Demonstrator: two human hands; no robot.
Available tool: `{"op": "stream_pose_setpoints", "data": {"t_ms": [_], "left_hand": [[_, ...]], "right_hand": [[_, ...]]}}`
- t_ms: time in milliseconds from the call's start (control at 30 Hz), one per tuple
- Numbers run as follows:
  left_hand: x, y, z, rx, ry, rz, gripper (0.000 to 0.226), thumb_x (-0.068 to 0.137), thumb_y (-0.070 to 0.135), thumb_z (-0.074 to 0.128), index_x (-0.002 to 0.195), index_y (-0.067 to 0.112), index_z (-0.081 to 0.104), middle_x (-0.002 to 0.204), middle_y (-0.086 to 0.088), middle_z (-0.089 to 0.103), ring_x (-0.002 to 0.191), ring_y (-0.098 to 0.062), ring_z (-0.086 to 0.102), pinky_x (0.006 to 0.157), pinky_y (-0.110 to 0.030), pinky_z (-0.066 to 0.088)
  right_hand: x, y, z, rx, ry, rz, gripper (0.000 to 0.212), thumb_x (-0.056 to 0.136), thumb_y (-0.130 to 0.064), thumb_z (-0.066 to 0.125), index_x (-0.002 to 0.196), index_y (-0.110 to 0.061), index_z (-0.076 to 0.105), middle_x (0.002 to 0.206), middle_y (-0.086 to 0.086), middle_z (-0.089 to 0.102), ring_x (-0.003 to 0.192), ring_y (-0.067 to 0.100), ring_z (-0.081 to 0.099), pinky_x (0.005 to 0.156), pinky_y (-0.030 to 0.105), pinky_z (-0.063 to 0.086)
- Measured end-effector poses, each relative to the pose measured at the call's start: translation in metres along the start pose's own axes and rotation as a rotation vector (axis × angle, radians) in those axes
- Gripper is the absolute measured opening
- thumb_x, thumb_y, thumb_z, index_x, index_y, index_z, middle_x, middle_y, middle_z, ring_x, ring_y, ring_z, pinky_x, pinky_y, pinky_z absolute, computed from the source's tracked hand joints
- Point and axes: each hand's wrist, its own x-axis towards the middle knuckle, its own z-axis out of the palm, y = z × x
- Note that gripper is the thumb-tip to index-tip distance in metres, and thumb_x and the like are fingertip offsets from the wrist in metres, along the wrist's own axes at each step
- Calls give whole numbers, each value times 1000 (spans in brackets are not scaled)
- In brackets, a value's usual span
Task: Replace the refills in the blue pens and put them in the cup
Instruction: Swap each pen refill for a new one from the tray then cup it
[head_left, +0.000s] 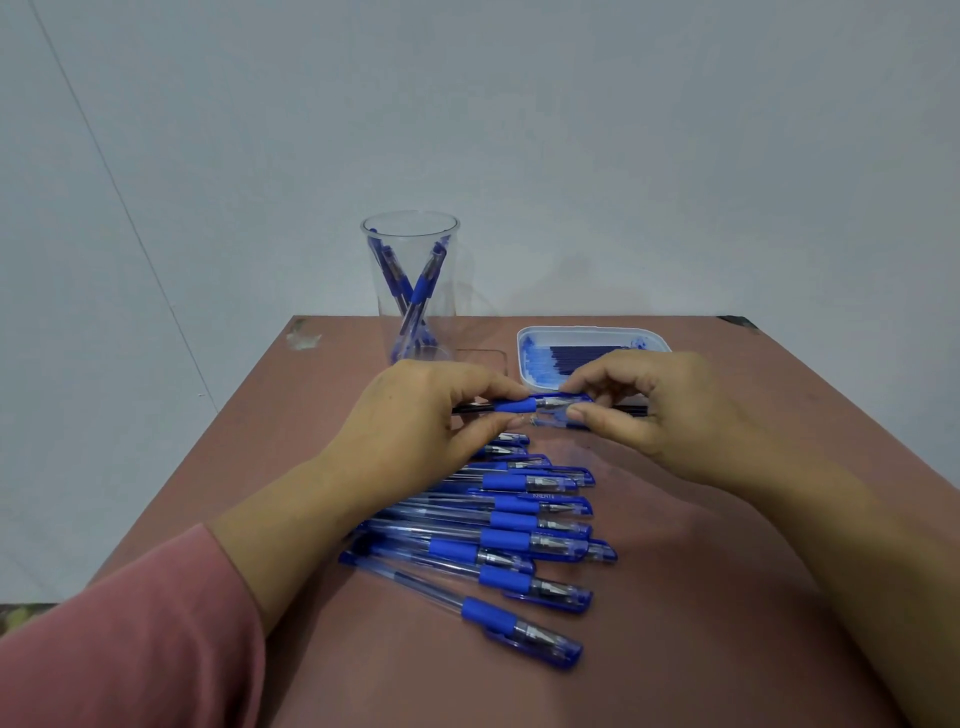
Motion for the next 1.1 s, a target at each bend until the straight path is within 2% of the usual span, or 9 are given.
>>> {"op": "stream_pose_setpoints", "data": {"t_ms": [100,167,367,600,767,867,933,1000,1100], "left_hand": [[-1,0,2,-3,32,35,27,84,29,74,110,29,73,88,16,73,75,0,66,65,-25,57],[-1,-1,3,-19,55,49,26,84,30,73,110,26,73,87,13,74,73,-1,66,64,-25,55],[-2,-2,4,-40,57,78,33,87,43,58,110,26,73,87,11,74,71,-3,67,61,-30,57],[-2,1,3,-55,45,76,27,86,38,67,110,25,73,88,12,73,73,-2,66,63,-27,55],[0,4,-3,-81,22,9,26,85,28,72,111,28,71,90,16,72,79,0,66,69,-21,54],[-2,6,-10,-28,-24,-36,36,87,37,68,122,30,65,102,24,66,94,5,62,82,-16,52],[-7,6,-15,62,-75,-117,52,89,52,58,136,31,52,122,20,61,110,4,56,95,-20,47],[-15,8,-18,190,-157,-189,69,90,68,41,147,30,37,143,12,49,128,-3,45,106,-23,36],[-30,16,-18,278,-300,-244,88,82,77,16,154,27,17,157,10,28,141,-6,27,111,-18,17]], "right_hand": [[-1,-2,7,27,55,-32,15,82,-29,70,96,-23,72,82,-9,70,76,7,64,72,25,52],[-3,-3,10,62,93,-49,18,82,-34,66,96,-24,72,84,-11,71,79,6,66,73,25,53],[-7,-2,16,38,143,-88,13,86,-21,69,99,-21,72,87,-20,68,84,0,65,74,21,54],[-7,-3,17,30,144,-114,14,87,-22,69,100,-20,71,86,-13,70,81,2,66,71,24,54],[-2,-13,18,268,85,53,9,86,-26,68,91,-34,66,84,-11,69,78,4,65,70,14,50],[2,-16,20,451,85,152,11,84,-21,70,91,-29,68,88,-1,71,80,11,67,73,20,55],[4,-13,17,514,128,194,14,86,-11,68,92,-23,67,90,6,69,78,10,65,71,18,54],[8,-9,9,507,200,211,15,87,-7,66,91,-22,66,90,5,68,78,7,62,71,17,53],[17,-7,-4,447,309,218,19,90,-7,63,90,-27,62,89,-1,64,71,-2,57,68,10,47]]}}
